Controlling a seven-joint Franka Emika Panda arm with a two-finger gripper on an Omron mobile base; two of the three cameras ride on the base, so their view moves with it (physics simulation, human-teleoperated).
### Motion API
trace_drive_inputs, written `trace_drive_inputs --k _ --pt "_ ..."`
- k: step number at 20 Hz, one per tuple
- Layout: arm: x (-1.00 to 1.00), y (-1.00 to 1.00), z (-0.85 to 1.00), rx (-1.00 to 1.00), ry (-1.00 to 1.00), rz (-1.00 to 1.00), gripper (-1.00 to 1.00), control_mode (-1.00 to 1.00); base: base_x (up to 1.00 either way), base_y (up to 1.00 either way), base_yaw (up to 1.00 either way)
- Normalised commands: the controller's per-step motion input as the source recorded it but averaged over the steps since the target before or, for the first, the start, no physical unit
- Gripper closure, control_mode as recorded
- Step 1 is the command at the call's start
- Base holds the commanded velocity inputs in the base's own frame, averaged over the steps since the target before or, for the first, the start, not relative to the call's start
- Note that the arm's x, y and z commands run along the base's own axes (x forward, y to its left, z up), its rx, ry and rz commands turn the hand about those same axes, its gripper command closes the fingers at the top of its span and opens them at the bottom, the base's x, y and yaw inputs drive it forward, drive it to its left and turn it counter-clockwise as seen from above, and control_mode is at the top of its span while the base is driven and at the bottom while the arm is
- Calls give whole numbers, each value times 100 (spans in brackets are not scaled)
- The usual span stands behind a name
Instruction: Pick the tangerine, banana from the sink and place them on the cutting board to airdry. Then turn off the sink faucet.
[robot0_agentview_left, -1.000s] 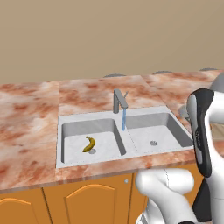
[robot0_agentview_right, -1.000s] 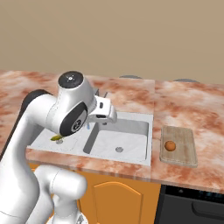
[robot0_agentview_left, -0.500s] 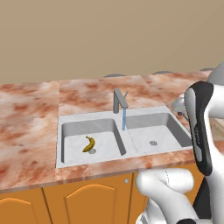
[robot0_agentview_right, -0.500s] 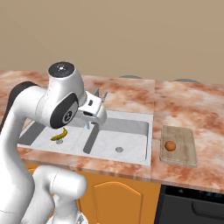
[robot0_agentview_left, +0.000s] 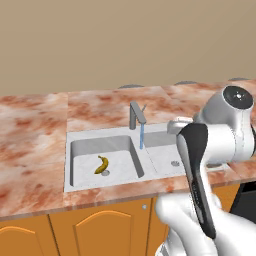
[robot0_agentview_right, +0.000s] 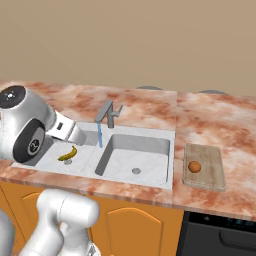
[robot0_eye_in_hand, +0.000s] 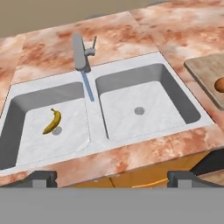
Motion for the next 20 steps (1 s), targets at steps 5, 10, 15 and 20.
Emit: trace_drive_inputs --k 5,10,15,20 --pt "1 85 0 0 -13 -10 -100 -100 0 0 0" --pt "14 62 1 2 -1 -1 -100 -100 0 0 0" --pt "27 53 6 8 12 -1 -100 -100 0 0 0" --pt "37 37 0 6 14 0 -100 -100 0 0 0"
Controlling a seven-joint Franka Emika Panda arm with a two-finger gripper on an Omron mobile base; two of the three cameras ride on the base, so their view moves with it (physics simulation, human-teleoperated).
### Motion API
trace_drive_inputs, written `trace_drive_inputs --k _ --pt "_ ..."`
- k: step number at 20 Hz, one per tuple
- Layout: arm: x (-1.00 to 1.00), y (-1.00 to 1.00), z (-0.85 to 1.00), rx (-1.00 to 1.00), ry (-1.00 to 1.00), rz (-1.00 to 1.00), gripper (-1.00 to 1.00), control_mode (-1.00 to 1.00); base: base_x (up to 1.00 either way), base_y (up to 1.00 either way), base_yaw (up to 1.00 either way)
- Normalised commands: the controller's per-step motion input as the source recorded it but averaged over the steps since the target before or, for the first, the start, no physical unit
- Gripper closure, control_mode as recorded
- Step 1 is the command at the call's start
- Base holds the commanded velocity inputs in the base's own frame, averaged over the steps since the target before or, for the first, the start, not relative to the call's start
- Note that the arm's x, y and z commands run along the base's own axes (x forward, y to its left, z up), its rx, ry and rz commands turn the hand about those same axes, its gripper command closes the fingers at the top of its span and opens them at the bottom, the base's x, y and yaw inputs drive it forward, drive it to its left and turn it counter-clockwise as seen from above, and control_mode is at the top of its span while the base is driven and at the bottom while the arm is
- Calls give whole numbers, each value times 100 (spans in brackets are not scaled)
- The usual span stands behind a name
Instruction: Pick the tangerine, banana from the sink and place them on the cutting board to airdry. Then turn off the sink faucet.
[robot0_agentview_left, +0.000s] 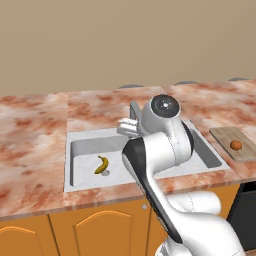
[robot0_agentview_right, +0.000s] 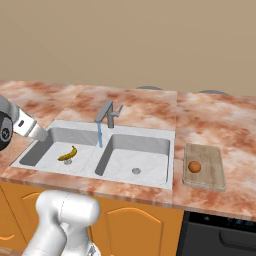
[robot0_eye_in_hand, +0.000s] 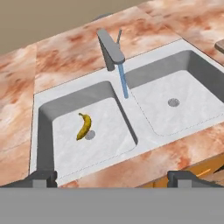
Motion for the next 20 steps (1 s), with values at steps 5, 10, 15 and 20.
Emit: trace_drive_inputs --k 5,10,15,20 --pt "29 14 -1 7 7 0 -100 -100 0 0 0" --pt "17 4 -26 8 0 0 -100 -100 0 0 0" --pt "21 7 -35 7 0 0 -100 -100 0 0 0" --pt "24 18 -21 3 0 3 -100 -100 0 0 0"
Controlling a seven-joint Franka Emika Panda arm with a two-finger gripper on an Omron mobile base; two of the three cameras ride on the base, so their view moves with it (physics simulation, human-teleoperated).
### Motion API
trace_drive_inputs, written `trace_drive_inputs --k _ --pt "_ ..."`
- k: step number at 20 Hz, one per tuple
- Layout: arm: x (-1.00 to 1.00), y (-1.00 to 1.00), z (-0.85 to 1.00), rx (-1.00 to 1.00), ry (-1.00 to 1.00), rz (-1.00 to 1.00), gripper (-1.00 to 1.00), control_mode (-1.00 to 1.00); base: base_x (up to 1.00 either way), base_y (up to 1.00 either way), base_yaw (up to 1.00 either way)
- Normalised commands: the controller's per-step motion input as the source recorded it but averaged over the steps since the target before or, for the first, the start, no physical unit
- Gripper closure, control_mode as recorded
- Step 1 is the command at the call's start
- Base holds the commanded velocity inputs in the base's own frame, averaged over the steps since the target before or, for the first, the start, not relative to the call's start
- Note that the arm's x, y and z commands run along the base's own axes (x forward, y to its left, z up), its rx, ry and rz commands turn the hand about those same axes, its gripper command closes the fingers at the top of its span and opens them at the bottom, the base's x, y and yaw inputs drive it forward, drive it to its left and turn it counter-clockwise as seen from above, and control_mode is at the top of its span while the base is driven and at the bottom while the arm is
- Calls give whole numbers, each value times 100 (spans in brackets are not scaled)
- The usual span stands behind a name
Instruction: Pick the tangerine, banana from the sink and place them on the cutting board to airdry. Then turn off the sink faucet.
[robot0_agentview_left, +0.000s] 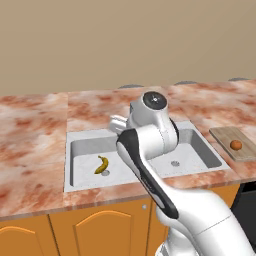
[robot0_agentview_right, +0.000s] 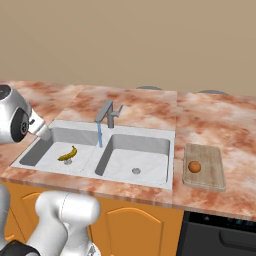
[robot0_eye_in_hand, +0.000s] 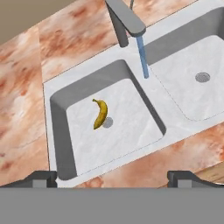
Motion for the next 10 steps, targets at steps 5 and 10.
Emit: trace_drive_inputs --k 5,10 --pt "6 20 -7 -8 0 10 -100 -100 0 0 0" --pt "0 4 -21 -9 0 10 -100 -100 0 0 0"
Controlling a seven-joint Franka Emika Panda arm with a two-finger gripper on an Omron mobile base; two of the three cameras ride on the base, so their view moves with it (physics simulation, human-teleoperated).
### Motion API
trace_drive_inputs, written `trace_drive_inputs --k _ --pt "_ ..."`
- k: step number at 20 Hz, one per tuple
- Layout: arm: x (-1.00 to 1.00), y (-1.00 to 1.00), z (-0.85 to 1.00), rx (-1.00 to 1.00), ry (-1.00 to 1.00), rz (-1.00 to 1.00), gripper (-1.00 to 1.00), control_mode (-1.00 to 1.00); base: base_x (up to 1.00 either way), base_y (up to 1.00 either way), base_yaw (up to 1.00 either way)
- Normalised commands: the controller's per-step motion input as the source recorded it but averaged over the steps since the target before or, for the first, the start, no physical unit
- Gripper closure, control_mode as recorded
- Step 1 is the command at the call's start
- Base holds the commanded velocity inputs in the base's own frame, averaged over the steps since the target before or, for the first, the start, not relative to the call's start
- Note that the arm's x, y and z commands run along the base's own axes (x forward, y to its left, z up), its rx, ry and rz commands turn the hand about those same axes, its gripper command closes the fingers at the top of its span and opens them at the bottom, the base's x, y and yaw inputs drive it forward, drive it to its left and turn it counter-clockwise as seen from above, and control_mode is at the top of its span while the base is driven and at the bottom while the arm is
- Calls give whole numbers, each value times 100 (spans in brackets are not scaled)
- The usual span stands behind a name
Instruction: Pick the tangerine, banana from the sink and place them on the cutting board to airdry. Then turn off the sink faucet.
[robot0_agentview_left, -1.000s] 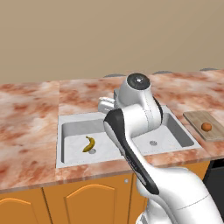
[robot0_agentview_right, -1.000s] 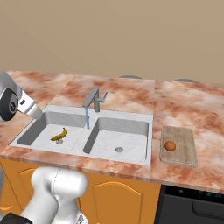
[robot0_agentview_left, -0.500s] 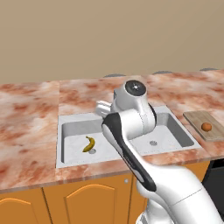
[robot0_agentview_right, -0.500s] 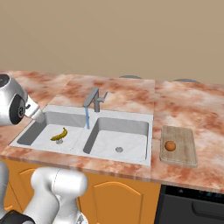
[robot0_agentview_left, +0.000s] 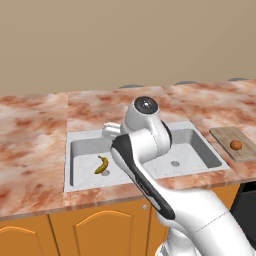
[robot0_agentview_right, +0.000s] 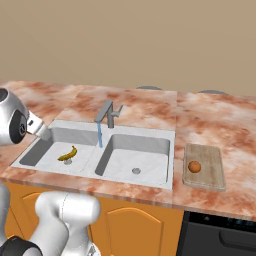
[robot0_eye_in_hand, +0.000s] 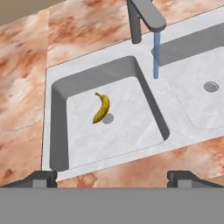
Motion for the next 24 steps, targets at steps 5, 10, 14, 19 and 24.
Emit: trace_drive_inputs --k 5,10,14,19,24 --pt "8 0 -28 -2 0 13 -100 -100 0 0 0" --pt "16 0 -21 -1 0 19 -100 -100 0 0 0" --pt "9 0 -13 -11 -1 13 -100 -100 0 0 0" --pt "12 0 -9 -14 -4 5 -100 -100 0 0 0" --pt "22 0 -16 -4 0 6 -100 -100 0 0 0"
